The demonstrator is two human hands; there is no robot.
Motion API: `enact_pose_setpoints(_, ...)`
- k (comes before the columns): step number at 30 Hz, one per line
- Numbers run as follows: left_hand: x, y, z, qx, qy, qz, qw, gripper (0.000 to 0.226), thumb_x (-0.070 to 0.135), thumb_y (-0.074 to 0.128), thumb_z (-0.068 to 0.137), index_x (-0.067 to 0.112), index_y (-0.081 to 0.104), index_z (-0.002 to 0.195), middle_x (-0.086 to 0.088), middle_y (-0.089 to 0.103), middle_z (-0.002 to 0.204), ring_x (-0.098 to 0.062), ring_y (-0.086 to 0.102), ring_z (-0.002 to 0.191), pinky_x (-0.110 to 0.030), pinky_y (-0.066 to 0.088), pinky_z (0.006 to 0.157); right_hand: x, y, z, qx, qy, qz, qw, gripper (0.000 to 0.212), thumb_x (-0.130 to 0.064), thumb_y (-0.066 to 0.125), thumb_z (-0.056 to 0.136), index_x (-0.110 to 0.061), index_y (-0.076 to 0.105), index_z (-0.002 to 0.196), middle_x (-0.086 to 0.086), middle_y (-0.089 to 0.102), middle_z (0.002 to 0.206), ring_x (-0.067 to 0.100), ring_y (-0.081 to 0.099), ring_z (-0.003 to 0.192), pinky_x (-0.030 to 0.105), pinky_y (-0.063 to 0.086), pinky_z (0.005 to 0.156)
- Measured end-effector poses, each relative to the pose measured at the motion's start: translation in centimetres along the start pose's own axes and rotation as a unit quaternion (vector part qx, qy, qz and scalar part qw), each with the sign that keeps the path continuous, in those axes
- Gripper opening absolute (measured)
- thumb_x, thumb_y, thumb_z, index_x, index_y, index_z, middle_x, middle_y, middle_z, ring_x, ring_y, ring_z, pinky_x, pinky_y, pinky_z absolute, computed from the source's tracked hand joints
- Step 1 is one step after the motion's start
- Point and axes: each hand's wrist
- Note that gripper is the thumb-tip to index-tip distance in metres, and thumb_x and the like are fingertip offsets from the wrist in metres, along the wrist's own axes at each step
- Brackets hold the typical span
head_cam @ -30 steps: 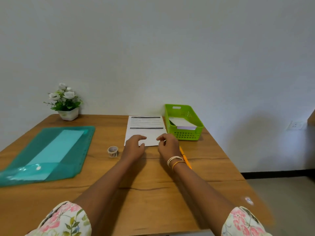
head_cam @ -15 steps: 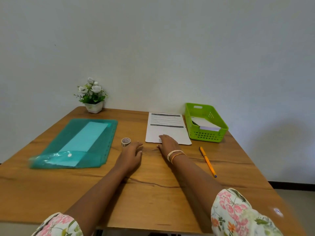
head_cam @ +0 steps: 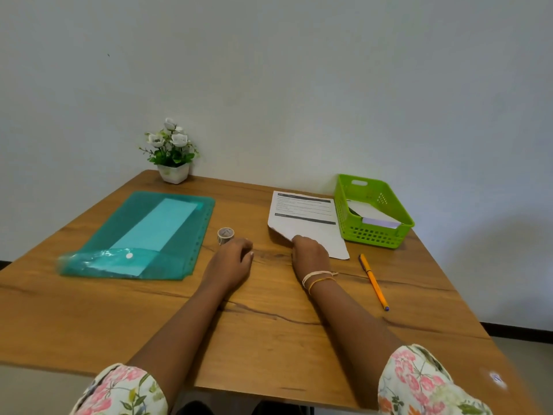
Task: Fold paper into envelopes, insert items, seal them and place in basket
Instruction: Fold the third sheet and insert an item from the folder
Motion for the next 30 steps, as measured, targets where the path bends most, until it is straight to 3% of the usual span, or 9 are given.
enact_pose_setpoints(6, -0.2, -0.7, -0.6, -0.070, 0.001, -0.019, 0.997, 0.035, 0.033, 0.051, 0.096, 0.025, 0.058, 0.129, 0.005, 0.061, 0.127, -0.012, 0.055, 0.114, -0.035, 0.049, 0.093, 0.3, -1.7, -4.5, 0.143, 0.115, 0.227, 0.957, 0.007, -0.014, 0.056, 0.084, -0.013, 0.063, 0.083, 0.005, 0.065, 0.078, 0.020, 0.058, 0.073, 0.027, 0.043, 0.061)
enact_pose_setpoints(12, 0.2, -2.1, -2.4, -0.036, -0.054, -0.183, 0.981, 0.031, 0.025, 0.043, 0.101, 0.016, 0.064, 0.122, 0.000, 0.064, 0.120, -0.015, 0.057, 0.110, -0.032, 0.044, 0.092, 2.5, -2.9, -8.6, 0.151, 0.198, 0.386, 0.888, 0.008, 0.001, 0.058, 0.075, -0.006, 0.058, 0.071, 0.014, 0.061, 0.070, 0.021, 0.052, 0.067, 0.028, 0.039, 0.059)
enact_pose_setpoints(14, 0.5, -2.9, -2.7, -0.010, -0.105, -0.294, 0.950, 0.030, 0.021, 0.040, 0.102, 0.013, 0.067, 0.111, -0.006, 0.067, 0.115, -0.018, 0.063, 0.103, -0.034, 0.051, 0.090, 3.8, -3.3, -9.3, 0.113, 0.167, 0.423, 0.883, 0.014, 0.007, 0.054, 0.075, -0.005, 0.059, 0.070, 0.017, 0.064, 0.073, 0.019, 0.054, 0.069, 0.029, 0.041, 0.062)
enact_pose_setpoints(17, 1.1, -4.4, -3.6, 0.023, -0.141, -0.394, 0.908, 0.023, 0.004, 0.043, 0.100, 0.003, 0.061, 0.115, -0.003, 0.067, 0.106, -0.002, 0.064, 0.084, -0.014, 0.053, 0.068, 5.4, -4.5, -10.2, 0.066, 0.139, 0.457, 0.876, 0.026, 0.016, 0.051, 0.074, -0.007, 0.057, 0.063, 0.011, 0.063, 0.071, 0.015, 0.059, 0.069, 0.029, 0.046, 0.065)
enact_pose_setpoints(19, 1.1, -5.3, -4.6, 0.009, -0.198, -0.503, 0.841, 0.037, 0.030, 0.040, 0.103, 0.001, 0.062, 0.111, -0.006, 0.069, 0.093, -0.017, 0.067, 0.083, -0.026, 0.057, 0.067, 6.1, -5.5, -10.8, 0.023, 0.129, 0.464, 0.876, 0.033, 0.021, 0.052, 0.073, -0.008, 0.055, 0.060, 0.006, 0.063, 0.070, 0.006, 0.061, 0.066, 0.019, 0.048, 0.065)
enact_pose_setpoints(21, 0.7, -6.1, -5.2, -0.025, -0.240, -0.554, 0.797, 0.057, 0.052, 0.031, 0.100, 0.006, 0.066, 0.100, -0.012, 0.069, 0.085, -0.027, 0.067, 0.077, -0.035, 0.056, 0.066, 6.9, -6.0, -11.1, -0.012, 0.118, 0.435, 0.892, 0.034, 0.020, 0.055, 0.071, -0.011, 0.057, 0.058, 0.004, 0.065, 0.073, 0.007, 0.063, 0.070, 0.022, 0.049, 0.068)
enact_pose_setpoints(25, 0.8, -6.7, -5.4, -0.032, -0.217, -0.415, 0.883, 0.033, 0.026, 0.049, 0.099, 0.008, 0.055, 0.127, -0.011, 0.068, 0.096, -0.026, 0.066, 0.080, -0.031, 0.051, 0.059, 7.9, -7.0, -10.6, -0.116, 0.114, 0.372, 0.914, 0.038, 0.014, 0.054, 0.075, -0.016, 0.068, 0.057, -0.001, 0.070, 0.087, 0.013, 0.062, 0.087, 0.029, 0.049, 0.086)
enact_pose_setpoints(28, 0.7, -6.3, -5.4, -0.031, -0.221, -0.358, 0.907, 0.058, 0.004, 0.056, 0.094, 0.021, 0.035, 0.145, -0.012, 0.063, 0.113, -0.021, 0.066, 0.086, -0.028, 0.052, 0.057, 7.3, -8.2, -9.6, -0.170, 0.156, 0.351, 0.907, 0.039, 0.013, 0.041, 0.078, -0.004, 0.075, 0.072, 0.008, 0.072, 0.096, 0.011, 0.057, 0.095, 0.024, 0.037, 0.097)
enact_pose_setpoints(30, 0.9, -6.2, -5.6, -0.024, -0.215, -0.333, 0.918, 0.067, 0.000, 0.056, 0.092, 0.026, 0.031, 0.148, -0.008, 0.061, 0.112, -0.019, 0.066, 0.086, -0.027, 0.052, 0.055, 6.5, -9.5, -8.8, -0.196, 0.163, 0.322, 0.912, 0.036, 0.008, 0.040, 0.082, 0.000, 0.075, 0.080, 0.010, 0.072, 0.098, 0.010, 0.050, 0.096, 0.019, 0.033, 0.094)
Point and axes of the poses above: each hand's wrist, its own z-axis towards the middle knuckle, its own y-axis out of the palm, x = y × z
